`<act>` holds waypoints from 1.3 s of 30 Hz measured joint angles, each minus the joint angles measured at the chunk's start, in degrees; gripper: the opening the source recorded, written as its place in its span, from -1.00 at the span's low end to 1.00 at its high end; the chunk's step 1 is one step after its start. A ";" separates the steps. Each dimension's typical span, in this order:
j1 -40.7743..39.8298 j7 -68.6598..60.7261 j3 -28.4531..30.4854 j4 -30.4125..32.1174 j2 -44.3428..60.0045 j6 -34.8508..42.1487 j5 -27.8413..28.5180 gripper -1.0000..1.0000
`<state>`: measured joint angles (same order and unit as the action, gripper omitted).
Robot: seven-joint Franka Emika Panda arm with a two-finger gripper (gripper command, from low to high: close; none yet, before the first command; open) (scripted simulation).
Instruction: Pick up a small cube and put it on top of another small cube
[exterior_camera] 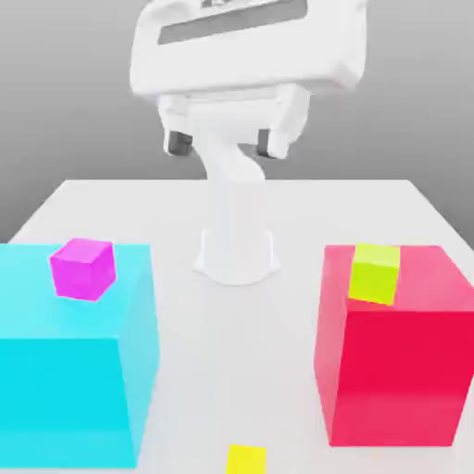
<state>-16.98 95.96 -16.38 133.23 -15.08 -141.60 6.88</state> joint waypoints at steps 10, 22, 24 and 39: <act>-2.24 26.33 -2.12 0.63 15.33 -4.52 6.30 0.00; 1.22 52.08 0.87 1.73 32.25 -10.88 5.57 0.00; 2.00 54.85 1.65 1.51 35.45 -12.80 5.47 0.00; 3.00 55.39 2.58 1.48 36.37 -13.56 4.89 -1.00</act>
<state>-13.98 151.35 -13.79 134.71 21.29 -155.15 11.77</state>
